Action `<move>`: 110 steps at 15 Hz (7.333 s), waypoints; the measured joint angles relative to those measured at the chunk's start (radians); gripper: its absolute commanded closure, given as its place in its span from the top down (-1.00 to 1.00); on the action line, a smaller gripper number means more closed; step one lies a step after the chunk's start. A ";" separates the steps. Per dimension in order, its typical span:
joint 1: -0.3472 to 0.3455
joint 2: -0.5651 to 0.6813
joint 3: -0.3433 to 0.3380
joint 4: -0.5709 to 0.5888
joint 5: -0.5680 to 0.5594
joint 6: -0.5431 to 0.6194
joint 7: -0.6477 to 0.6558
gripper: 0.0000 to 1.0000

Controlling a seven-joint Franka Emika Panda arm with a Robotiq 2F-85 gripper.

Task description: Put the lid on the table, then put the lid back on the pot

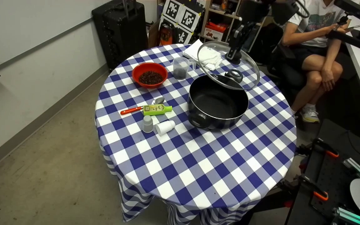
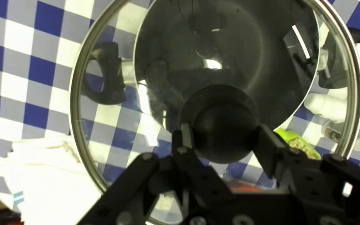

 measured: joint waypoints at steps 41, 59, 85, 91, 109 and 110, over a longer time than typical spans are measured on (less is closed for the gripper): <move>-0.156 0.024 -0.191 -0.500 0.142 0.290 0.508 -0.50; -0.169 0.119 -0.191 -0.451 0.247 0.286 0.482 0.80; -0.180 0.133 -0.176 -0.440 0.283 0.226 0.378 0.02; -0.181 0.135 -0.179 -0.435 0.283 0.210 0.378 -0.51; -0.178 -0.063 -0.342 -0.432 0.017 0.191 0.433 -0.51; -0.173 -0.098 -0.341 -0.429 -0.012 0.183 0.437 -0.51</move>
